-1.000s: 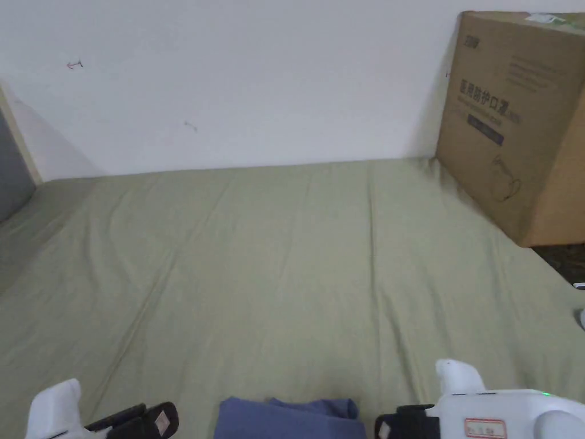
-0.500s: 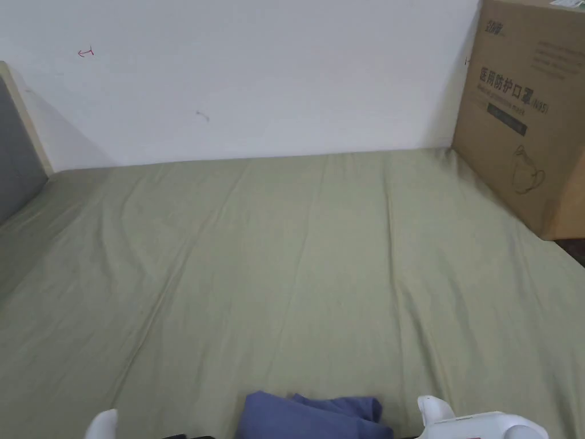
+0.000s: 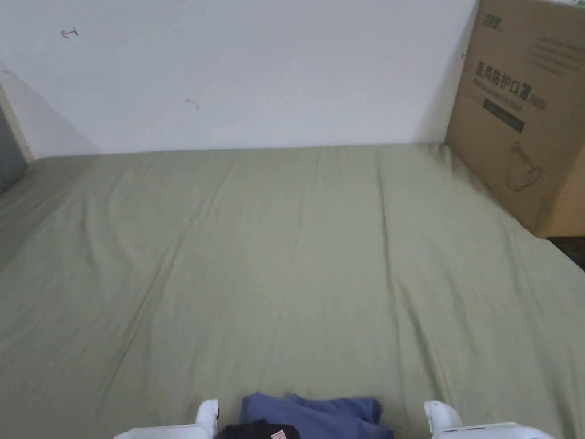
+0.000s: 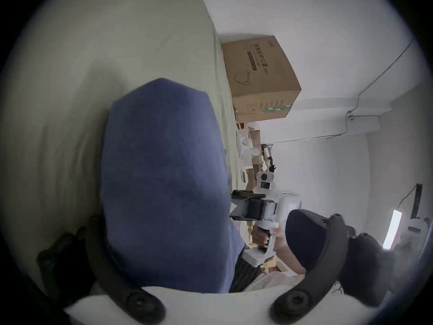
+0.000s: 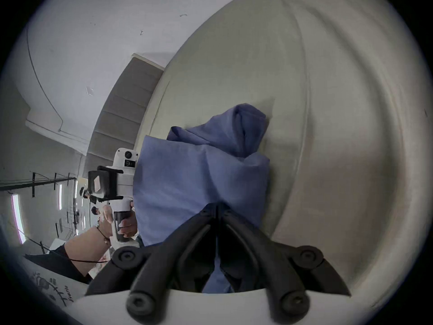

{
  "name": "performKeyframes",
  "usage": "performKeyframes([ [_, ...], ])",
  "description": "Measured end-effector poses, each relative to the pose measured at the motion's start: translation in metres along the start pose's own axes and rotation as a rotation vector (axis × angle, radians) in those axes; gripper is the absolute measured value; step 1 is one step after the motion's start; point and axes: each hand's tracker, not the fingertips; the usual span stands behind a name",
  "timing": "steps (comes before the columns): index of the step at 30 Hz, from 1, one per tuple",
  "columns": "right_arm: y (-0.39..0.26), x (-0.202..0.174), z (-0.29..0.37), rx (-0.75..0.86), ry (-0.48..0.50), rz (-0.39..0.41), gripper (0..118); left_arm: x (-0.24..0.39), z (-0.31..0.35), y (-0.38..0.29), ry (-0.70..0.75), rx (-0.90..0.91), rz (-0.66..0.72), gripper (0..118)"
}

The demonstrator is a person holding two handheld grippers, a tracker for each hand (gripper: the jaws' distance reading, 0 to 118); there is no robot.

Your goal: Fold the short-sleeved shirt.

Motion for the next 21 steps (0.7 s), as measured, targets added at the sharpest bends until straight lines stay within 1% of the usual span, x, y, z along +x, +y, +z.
performKeyframes([
  [1,0.000,0.001,0.000,0.001,0.003,-0.005,1,-0.001,0.006,0.000,0.046,0.013,-0.016,85],
  [2,0.000,0.001,0.000,0.001,0.005,-0.012,1,-0.004,0.010,-0.002,0.129,0.027,-0.017,39],
  [3,0.000,0.001,0.001,0.002,0.007,-0.020,1,-0.009,0.012,-0.001,0.268,0.026,-0.017,26],
  [4,0.000,-0.001,0.000,-0.007,0.064,-0.049,1,-0.017,0.013,-0.004,0.282,0.001,0.004,26],
  [5,0.001,-0.004,0.001,-0.006,0.005,-0.048,1,-0.007,0.016,-0.005,0.127,0.036,0.061,26],
  [6,0.002,-0.007,0.002,-0.004,0.007,-0.044,1,-0.001,0.013,-0.006,0.165,0.033,0.039,26],
  [7,0.002,-0.011,0.005,-0.001,0.008,-0.043,1,0.005,0.012,-0.009,0.225,0.037,-0.027,26],
  [9,0.002,-0.018,0.015,0.020,0.056,-0.005,1,0.017,0.018,-0.012,0.233,0.062,-0.065,26],
  [11,0.001,-0.029,0.029,0.036,0.065,0.022,1,0.030,0.027,-0.014,0.233,0.075,-0.093,26],
  [12,0.001,-0.034,0.038,0.051,0.053,0.044,1,0.040,0.037,-0.013,0.247,0.094,-0.137,26],
  [15,0.000,-0.053,0.064,0.084,0.042,0.120,1,0.062,0.081,-0.005,0.292,0.154,-0.216,26],
  [17,-0.003,-0.064,0.081,0.112,0.017,0.163,1,0.073,0.117,0.007,0.343,0.191,-0.233,26],
  [21,-0.005,-0.078,0.101,0.153,-0.007,0.187,1,0.077,0.188,0.035,0.543,0.230,-0.289,26],
])
